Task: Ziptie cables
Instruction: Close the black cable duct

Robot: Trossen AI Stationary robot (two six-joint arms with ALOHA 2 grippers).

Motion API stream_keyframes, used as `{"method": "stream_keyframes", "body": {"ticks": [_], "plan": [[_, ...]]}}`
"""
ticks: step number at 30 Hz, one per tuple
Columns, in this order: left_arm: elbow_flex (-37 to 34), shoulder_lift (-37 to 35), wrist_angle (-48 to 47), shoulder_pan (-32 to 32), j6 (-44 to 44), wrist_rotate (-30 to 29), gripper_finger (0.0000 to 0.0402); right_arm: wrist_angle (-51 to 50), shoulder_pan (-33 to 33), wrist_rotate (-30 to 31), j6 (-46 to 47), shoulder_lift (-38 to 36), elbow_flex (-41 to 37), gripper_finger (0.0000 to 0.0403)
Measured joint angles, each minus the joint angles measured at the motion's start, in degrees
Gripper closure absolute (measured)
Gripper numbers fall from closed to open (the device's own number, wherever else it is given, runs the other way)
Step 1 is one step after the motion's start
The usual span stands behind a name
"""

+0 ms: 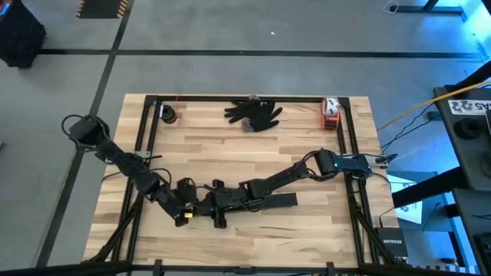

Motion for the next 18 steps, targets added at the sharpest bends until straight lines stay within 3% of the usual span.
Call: {"method": "stream_keyframes", "body": {"ticks": [8, 18], "plan": [[6.7, -3.4, -15.1, -0.5, -1.0, 1.9, 0.0165, 0.0, -0.1, -0.5, 0.0, 0.0, 0.0, 0.0173], [12.8, -8.4, -29.8, -1.9, -9.9, 5.9, 0.0164, -0.4, -0.5, -0.1, 0.2, 0.1, 0.8, 0.0173]]}}
